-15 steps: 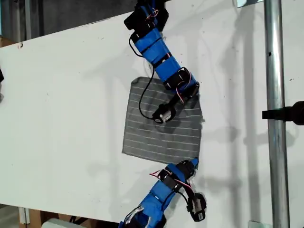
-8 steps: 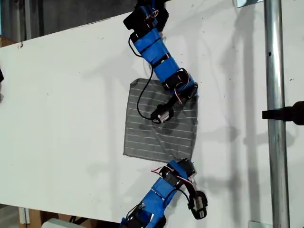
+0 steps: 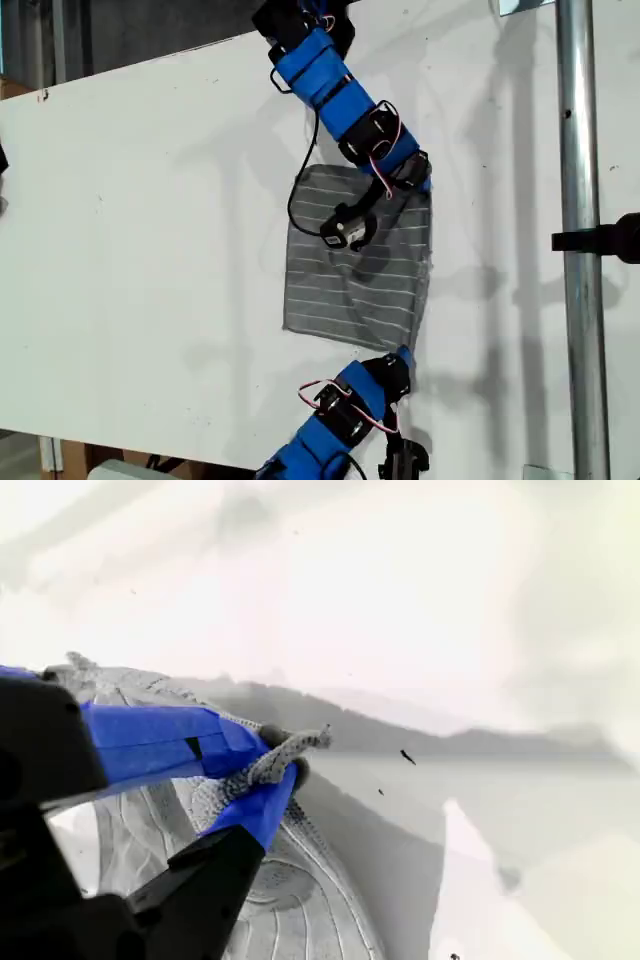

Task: Grasp corners of a towel and fold twice.

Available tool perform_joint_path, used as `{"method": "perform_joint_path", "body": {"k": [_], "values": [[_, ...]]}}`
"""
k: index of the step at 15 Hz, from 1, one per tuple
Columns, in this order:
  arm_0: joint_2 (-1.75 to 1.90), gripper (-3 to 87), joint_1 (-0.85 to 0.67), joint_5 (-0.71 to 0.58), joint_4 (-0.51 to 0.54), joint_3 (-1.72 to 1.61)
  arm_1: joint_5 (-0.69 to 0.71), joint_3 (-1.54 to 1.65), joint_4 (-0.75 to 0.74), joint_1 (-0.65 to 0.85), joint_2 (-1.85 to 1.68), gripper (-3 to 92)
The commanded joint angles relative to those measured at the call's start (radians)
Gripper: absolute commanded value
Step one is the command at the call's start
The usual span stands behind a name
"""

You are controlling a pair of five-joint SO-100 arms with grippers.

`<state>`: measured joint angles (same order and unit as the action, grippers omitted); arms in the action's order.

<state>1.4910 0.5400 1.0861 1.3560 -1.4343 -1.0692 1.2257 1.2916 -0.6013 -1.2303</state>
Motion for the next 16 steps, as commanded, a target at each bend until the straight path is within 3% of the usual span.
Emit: {"method": "perform_joint_path", "body": {"k": [1, 4, 11, 14, 16], "values": [[0.170, -2.9, -0.048, 0.040, -0.012, -0.066, 0.008, 0.015, -0.009, 0.043, -0.175, -0.2], [0.344, -2.9, -0.273, 0.005, -0.097, -0.302, 0.038, 0.210, 0.044, 0.244, -0.376, -0.2], [0.282, -2.9, -0.689, -0.121, -0.107, -0.399, 0.190, 0.420, 0.155, 0.653, -0.469, -0.2], [0.282, -2.9, -0.856, -0.267, -0.133, -0.371, 0.319, 0.471, 0.161, 0.842, -0.572, -0.2], [0.281, -2.9, -0.911, -0.334, -0.083, -0.272, 0.419, 0.451, 0.167, 0.953, -0.669, -0.2]]}}
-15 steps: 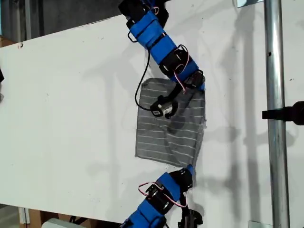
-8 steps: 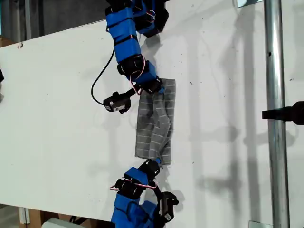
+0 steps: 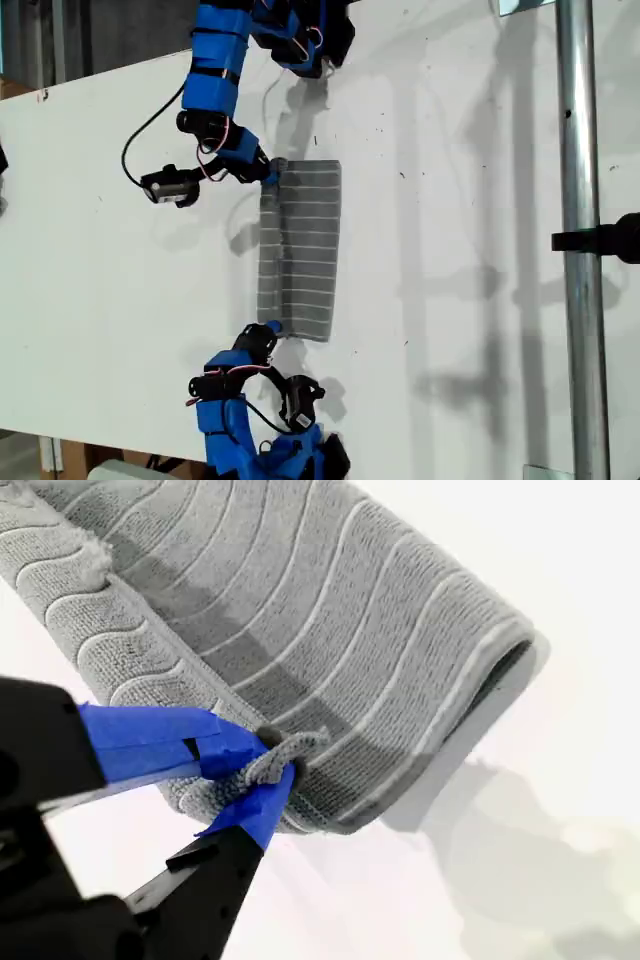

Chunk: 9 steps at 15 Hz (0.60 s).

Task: Grasp corners of a towel and fold twice.

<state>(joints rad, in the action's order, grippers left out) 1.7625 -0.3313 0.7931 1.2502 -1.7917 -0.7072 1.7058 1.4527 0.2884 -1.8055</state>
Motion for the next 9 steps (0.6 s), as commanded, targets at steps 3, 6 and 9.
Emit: {"method": "perform_joint_path", "body": {"k": [3, 6, 9], "values": [[0.015, -2.9, -0.032, -0.040, 0.034, 0.078, 0.067, 0.015, -0.015, 0.017, -0.103, -0.2], [0.011, -2.9, 0.060, 0.048, 0.034, 0.020, -0.046, 0.127, -0.064, -0.149, -0.069, -0.2], [-0.014, -2.9, 0.118, 0.124, -0.067, -0.115, -0.170, 0.236, -0.127, -0.261, -0.032, -0.2]]}}
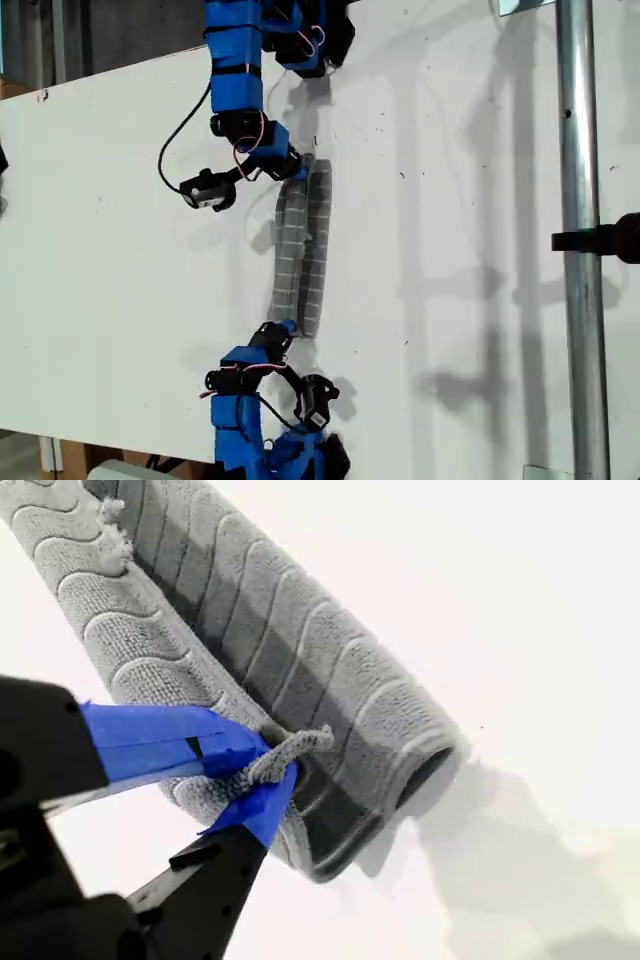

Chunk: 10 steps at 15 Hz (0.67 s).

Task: Grasp corners of a towel and fold twice.

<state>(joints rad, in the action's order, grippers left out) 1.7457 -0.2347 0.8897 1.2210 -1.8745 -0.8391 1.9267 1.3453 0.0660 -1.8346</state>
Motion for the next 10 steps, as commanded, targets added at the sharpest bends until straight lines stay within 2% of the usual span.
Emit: {"method": "perform_joint_path", "body": {"k": [1, 4, 6, 7, 8, 9, 10], "values": [[-0.028, -2.8, 0.041, 0.055, -0.048, -0.048, -0.066, 0.044, -0.048, -0.057, 0.008, -0.2], [-0.219, -2.7, 0.060, 0.107, -0.043, -0.003, -0.121, 0.103, -0.132, -0.067, 0.083, -0.2], [-0.345, -2.7, 0.064, 0.121, 0.005, 0.083, -0.149, 0.101, -0.143, -0.063, 0.156, -0.2], [-0.364, -2.5, 0.071, 0.115, 0.046, 0.126, -0.160, 0.101, -0.130, -0.063, 0.149, 3.2], [-0.344, -0.9, 0.074, 0.109, 0.087, 0.147, -0.176, 0.094, -0.084, -0.064, 0.114, 11.0], [-0.299, 10.6, 0.074, 0.110, 0.132, 0.155, -0.183, 0.083, -0.015, -0.063, 0.074, 24.1], [-0.242, 13.9, 0.071, 0.110, 0.178, 0.160, -0.183, 0.080, 0.038, -0.060, 0.011, 30.3]]}}
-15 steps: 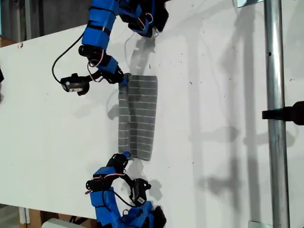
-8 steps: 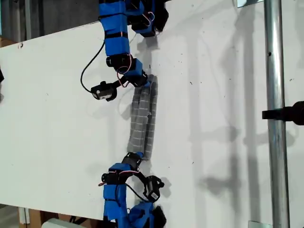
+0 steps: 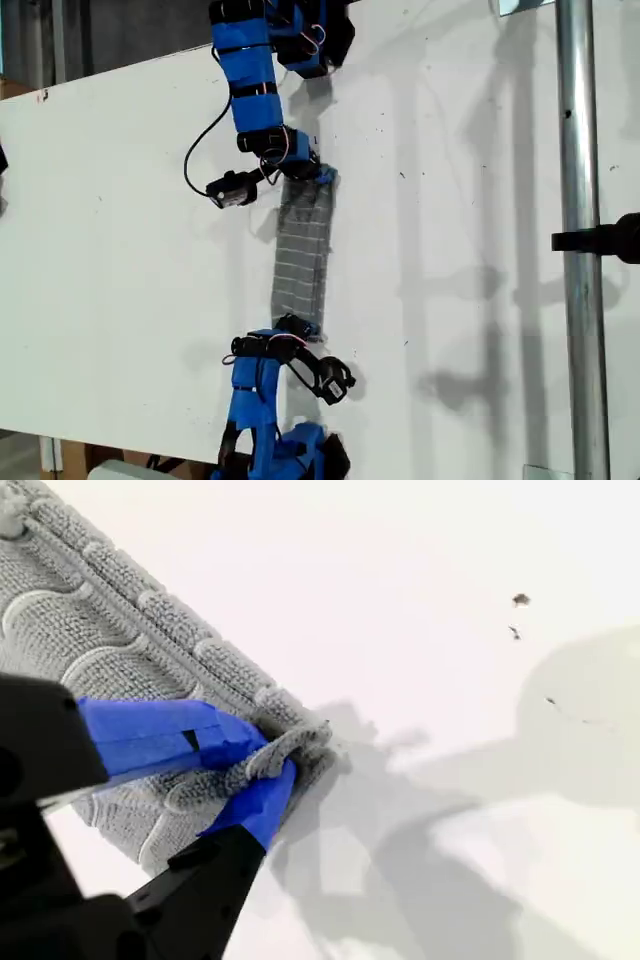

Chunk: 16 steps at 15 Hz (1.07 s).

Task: Grasp corners of a towel and fold twice.

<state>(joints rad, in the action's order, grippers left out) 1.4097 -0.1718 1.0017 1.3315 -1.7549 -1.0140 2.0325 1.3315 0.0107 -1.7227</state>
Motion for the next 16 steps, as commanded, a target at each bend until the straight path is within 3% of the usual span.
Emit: {"method": "perform_joint_path", "body": {"k": [1, 3, 6, 7, 9, 11, 12, 14, 16], "values": [[0.164, 15.1, 0.005, -0.011, 0.106, 0.040, -0.008, -0.026, 0.101, 0.000, -0.187, 30.2], [0.288, 25.6, 0.005, -0.037, 0.179, 0.044, -0.008, -0.035, 0.202, 0.018, -0.370, 29.2], [0.518, 30.3, 0.012, -0.032, 0.233, -0.002, -0.055, 0.015, 0.298, 0.069, -0.541, 25.0], [0.647, 32.8, 0.017, -0.023, 0.210, -0.072, -0.092, 0.064, 0.301, 0.071, -0.611, 23.4], [0.988, 32.7, 0.049, 0.003, 0.054, -0.347, -0.227, 0.198, 0.296, 0.041, -0.779, 28.1], [1.285, 22.5, 0.109, 0.015, -0.130, -0.638, -0.356, 0.394, 0.244, -0.015, -0.999, 36.0], [1.331, 21.4, 0.138, 0.035, -0.176, -0.716, -0.419, 0.499, 0.212, -0.044, -1.126, 40.0], [1.511, 9.9, 0.178, 0.049, -0.282, -0.900, -0.465, 0.600, 0.160, -0.064, -1.243, 44.3], [1.839, -2.6, 0.195, 0.031, -0.272, -1.088, -0.448, 0.623, 0.064, -0.021, -1.155, 45.2]]}}
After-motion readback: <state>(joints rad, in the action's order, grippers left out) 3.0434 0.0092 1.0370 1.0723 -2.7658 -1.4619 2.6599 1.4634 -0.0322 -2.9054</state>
